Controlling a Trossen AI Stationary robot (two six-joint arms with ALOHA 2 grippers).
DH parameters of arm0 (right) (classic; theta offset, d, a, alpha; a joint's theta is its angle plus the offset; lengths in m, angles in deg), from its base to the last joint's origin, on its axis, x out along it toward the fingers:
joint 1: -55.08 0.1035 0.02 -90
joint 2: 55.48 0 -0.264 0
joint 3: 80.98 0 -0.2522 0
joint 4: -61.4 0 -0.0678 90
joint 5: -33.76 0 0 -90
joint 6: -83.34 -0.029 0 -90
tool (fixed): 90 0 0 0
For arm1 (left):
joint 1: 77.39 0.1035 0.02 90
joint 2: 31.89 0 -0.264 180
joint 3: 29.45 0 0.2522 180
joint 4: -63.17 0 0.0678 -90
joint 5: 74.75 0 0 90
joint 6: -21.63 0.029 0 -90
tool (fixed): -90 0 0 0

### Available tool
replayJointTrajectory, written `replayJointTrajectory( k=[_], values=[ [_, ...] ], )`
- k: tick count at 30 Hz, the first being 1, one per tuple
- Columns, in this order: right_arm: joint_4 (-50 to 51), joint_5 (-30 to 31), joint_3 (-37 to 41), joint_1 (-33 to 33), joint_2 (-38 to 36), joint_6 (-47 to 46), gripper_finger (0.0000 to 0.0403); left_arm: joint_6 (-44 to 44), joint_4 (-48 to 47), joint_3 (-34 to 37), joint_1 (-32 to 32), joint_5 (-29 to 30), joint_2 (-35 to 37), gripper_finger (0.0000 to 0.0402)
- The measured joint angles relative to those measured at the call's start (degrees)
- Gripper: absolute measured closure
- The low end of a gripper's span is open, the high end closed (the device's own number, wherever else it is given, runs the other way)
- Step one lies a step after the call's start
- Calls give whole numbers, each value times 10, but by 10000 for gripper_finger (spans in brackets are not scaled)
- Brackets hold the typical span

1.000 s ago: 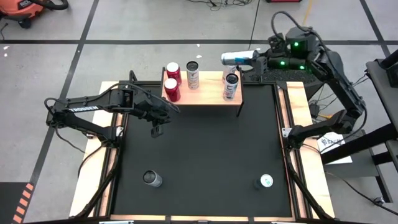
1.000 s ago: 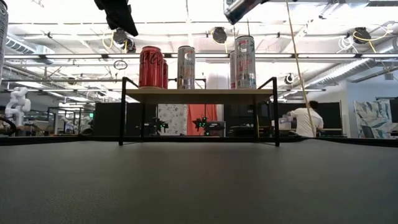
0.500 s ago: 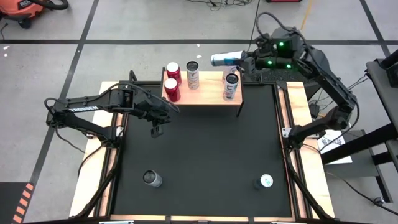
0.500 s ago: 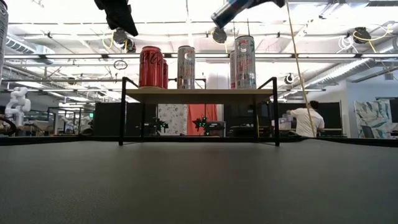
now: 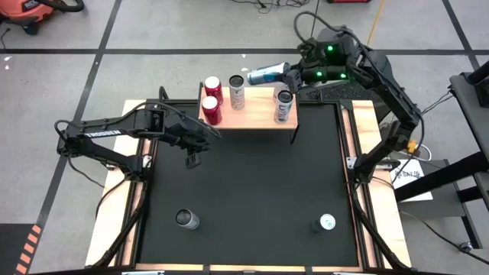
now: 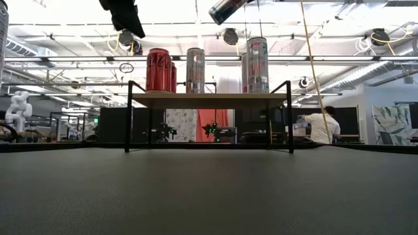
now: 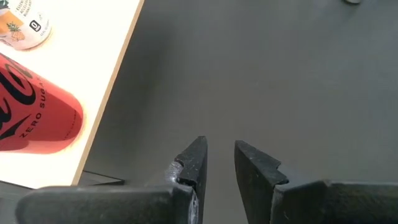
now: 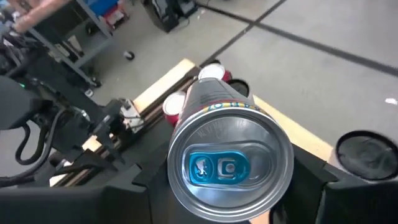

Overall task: Place canned beverage on shelf
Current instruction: Put the top blue soda can on the shelf

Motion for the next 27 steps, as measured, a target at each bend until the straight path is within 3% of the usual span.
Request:
replayJointTrajectory(
  k=[14, 27],
  values=[
    [98, 17, -18, 10, 50, -8, 205, 0, 0, 0, 0, 0, 0, 320],
    [104, 15, -18, 45, 85, 7, 206, 0, 8, 0, 0, 19, 0, 320]
  ],
)
